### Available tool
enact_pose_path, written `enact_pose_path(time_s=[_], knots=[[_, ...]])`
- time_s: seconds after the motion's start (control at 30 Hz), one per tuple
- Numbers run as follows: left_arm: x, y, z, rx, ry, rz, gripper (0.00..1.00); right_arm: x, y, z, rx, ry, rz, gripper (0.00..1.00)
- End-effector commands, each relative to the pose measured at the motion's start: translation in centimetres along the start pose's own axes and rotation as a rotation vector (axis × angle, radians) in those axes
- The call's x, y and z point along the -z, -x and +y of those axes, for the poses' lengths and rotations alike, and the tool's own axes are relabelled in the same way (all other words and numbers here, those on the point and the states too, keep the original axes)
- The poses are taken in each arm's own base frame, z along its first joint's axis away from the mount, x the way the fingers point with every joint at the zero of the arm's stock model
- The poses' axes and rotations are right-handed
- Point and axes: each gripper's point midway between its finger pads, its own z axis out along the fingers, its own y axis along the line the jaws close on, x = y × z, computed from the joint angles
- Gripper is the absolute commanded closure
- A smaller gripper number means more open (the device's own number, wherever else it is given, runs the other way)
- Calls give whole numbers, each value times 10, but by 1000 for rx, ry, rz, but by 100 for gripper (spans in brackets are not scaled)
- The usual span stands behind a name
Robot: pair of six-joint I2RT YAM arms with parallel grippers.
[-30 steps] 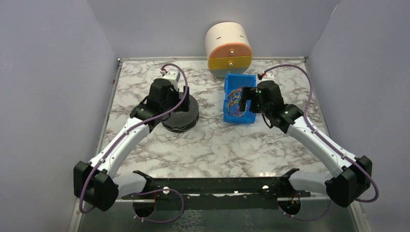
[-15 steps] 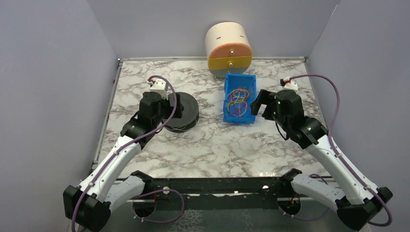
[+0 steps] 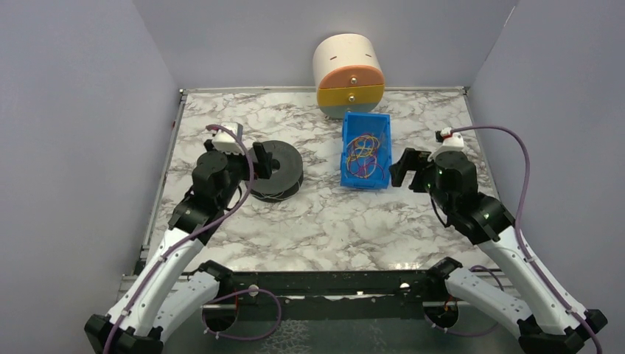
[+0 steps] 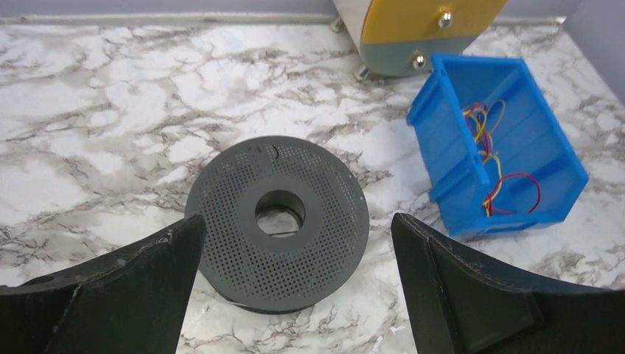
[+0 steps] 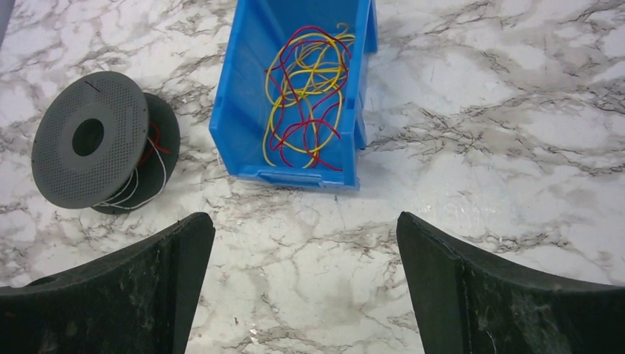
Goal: Wrap the cables
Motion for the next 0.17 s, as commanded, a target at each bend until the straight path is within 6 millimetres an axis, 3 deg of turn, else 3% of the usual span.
enact_pose_path(time_s=[0.0,0.07,0.13], knots=[[-8,-11,-12,-38,-72,63,1,6,2,5,58,59,-17,0],[-9,-12,-12,-42,-72,71,1,11,4,12,70,117,-37,0],[-9,-13,-11,-43,-67,69,1,7,7,5,34,65,-66,0]])
